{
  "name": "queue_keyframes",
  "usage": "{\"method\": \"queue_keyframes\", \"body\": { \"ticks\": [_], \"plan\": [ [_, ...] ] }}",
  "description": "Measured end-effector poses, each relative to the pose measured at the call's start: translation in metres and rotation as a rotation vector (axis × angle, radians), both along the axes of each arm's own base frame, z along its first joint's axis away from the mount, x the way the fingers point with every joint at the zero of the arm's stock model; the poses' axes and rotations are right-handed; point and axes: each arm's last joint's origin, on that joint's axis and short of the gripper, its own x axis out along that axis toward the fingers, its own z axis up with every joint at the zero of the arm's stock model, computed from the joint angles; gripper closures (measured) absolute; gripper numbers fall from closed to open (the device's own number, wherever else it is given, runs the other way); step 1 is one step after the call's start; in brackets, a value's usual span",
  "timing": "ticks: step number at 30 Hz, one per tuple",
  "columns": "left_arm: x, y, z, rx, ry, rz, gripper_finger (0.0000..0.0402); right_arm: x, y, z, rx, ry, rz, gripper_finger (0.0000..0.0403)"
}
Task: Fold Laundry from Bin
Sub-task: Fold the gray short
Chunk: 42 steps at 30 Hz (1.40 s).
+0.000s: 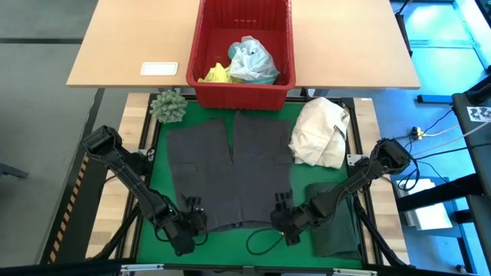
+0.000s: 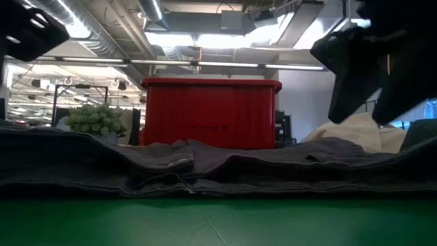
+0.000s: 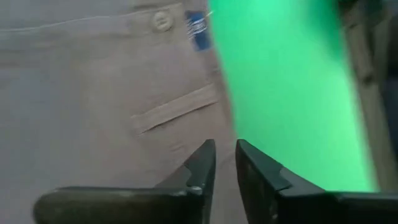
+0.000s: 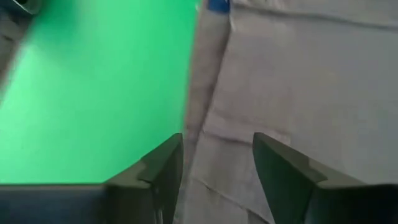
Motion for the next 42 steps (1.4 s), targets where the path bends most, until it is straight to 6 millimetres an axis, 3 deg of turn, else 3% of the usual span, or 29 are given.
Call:
{"method": "queue_keyframes", "body": {
  "ticks": [5, 11, 18, 22, 33, 42],
  "plan": [
    [0.003, 0.008, -0.001, 0.009, 0.051, -0.001, 0.0293, -0.002, -0.001, -0.001, 0.007, 0.018, -0.033, 0.0205],
    [0.006, -0.007, 0.011, -0.060, 0.043, -0.049, 0.0257, -0.010, 0.004, -0.003, -0.025, 0.056, -0.014, 0.0205],
    [0.002, -0.023, -0.018, -0.022, 0.120, -0.051, 0.0253, -0.012, 0.000, -0.013, -0.027, 0.069, -0.061, 0.0205],
    [0.002, -0.024, -0.023, -0.006, 0.126, -0.045, 0.0253, -0.013, 0.000, -0.014, -0.040, 0.070, -0.064, 0.0205],
    [0.005, -0.016, -0.023, 0.037, 0.148, -0.022, 0.0253, -0.012, -0.002, -0.014, -0.065, 0.051, -0.080, 0.0205],
    [0.017, -0.017, 0.001, 0.155, 0.122, -0.124, 0.0253, -0.011, -0.003, -0.013, -0.113, 0.020, -0.083, 0.0205]
  ]
}}
